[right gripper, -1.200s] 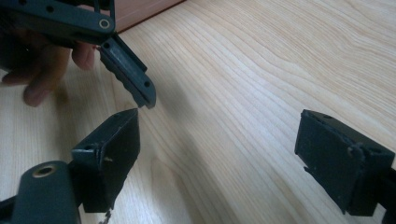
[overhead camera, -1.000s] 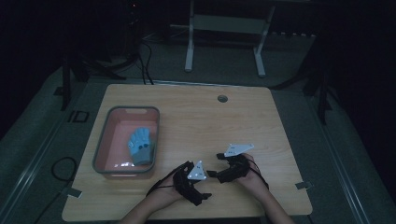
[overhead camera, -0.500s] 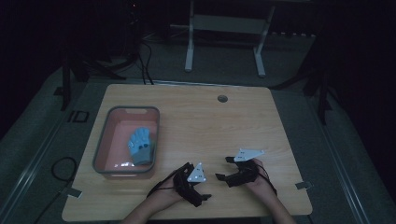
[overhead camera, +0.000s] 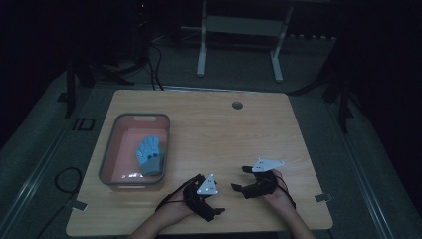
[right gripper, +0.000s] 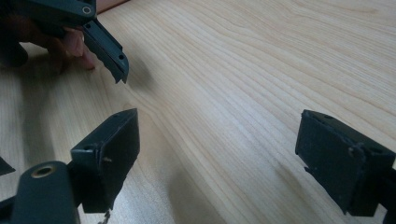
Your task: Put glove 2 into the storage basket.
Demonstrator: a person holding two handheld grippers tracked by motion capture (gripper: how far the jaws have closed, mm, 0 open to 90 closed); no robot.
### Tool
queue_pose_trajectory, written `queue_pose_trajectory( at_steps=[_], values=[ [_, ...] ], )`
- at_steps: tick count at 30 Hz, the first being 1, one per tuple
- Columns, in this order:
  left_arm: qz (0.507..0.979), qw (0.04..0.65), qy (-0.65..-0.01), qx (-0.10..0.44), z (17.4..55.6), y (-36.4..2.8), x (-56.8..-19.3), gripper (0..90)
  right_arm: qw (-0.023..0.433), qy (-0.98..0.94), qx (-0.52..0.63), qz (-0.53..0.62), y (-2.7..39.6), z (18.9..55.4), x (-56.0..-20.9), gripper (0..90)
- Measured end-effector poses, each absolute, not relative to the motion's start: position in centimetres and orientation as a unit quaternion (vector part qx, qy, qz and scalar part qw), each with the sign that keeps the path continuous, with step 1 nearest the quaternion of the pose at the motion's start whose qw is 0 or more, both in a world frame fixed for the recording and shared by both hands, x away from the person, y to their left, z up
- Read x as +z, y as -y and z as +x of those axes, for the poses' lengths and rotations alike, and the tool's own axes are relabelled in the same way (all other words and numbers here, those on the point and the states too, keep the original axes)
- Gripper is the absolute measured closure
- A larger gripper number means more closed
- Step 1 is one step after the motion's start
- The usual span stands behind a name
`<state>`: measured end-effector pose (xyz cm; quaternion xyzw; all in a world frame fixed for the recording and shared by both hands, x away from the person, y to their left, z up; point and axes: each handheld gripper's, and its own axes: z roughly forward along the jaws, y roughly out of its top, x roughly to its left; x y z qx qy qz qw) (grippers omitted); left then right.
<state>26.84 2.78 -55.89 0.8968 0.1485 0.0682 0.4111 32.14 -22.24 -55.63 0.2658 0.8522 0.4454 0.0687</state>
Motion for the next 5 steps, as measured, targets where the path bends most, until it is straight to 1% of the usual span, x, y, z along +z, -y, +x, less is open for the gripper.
queue_pose_trajectory(
  at_steps=[5],
  values=[
    [0.897, 0.412, -0.148, 0.07, 26.87, -2.78, -55.94, 9.0, 0.069, -0.853, 0.444, 0.267, 22.3, 32.24, -55.72, 13.9]
  ],
)
